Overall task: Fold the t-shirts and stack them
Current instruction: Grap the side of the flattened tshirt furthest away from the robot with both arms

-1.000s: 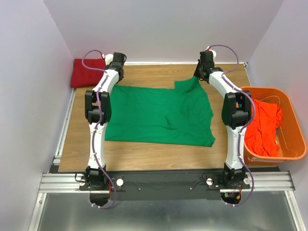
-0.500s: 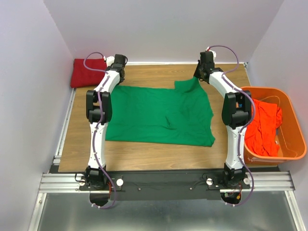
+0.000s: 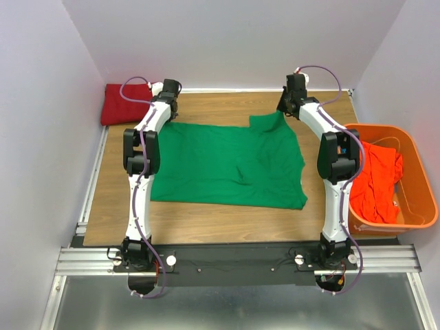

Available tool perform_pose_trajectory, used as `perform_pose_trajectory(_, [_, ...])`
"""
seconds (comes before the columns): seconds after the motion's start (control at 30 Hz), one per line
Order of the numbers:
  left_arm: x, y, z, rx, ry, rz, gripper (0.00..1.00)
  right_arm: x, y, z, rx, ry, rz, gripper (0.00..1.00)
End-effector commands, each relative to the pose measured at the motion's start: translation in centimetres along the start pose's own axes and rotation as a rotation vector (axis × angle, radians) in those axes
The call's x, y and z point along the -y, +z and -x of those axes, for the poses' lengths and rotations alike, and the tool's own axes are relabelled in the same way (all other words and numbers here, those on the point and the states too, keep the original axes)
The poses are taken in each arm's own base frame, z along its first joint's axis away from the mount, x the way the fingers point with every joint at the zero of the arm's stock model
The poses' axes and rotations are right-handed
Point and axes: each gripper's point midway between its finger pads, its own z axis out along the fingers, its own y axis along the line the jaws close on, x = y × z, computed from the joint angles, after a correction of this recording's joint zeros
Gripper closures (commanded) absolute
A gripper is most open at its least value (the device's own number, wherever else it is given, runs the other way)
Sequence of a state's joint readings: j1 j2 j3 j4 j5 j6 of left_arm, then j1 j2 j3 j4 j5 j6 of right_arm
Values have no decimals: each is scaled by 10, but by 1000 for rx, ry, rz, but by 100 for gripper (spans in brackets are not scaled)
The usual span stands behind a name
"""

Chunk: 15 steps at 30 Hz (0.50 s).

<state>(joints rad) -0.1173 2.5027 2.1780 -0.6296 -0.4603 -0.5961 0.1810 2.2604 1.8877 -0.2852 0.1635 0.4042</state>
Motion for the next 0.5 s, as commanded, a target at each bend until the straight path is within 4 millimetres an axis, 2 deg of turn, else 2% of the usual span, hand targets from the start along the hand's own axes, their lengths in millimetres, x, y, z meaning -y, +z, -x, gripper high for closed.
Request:
perform_pose_trajectory(0.0, [-2, 12, -15, -48, 4, -3, 79, -5, -13, 16, 32, 22, 30, 96])
perform_pose_trajectory(0.1, [-3, 13, -15, -49, 9, -6, 87, -3, -14, 18, 35, 24, 27, 96])
perform_pose_trajectory(0.13, [-3, 12, -14, -47, 8, -5, 92, -4, -15, 19, 38, 23, 29, 96])
perform_pose_trajectory(0.23, [-1, 8, -6, -30, 5, -22, 100, -4, -16, 23, 45, 26, 30, 96])
perform_pose_trajectory(0.37, [7, -6, 14, 13, -10, -67, 100, -1, -19, 33, 67, 35, 24, 96])
perform_pose_trajectory(0.47, [12, -26, 39, 66, -26, -108, 100, 5, -22, 43, 86, 49, 15, 96])
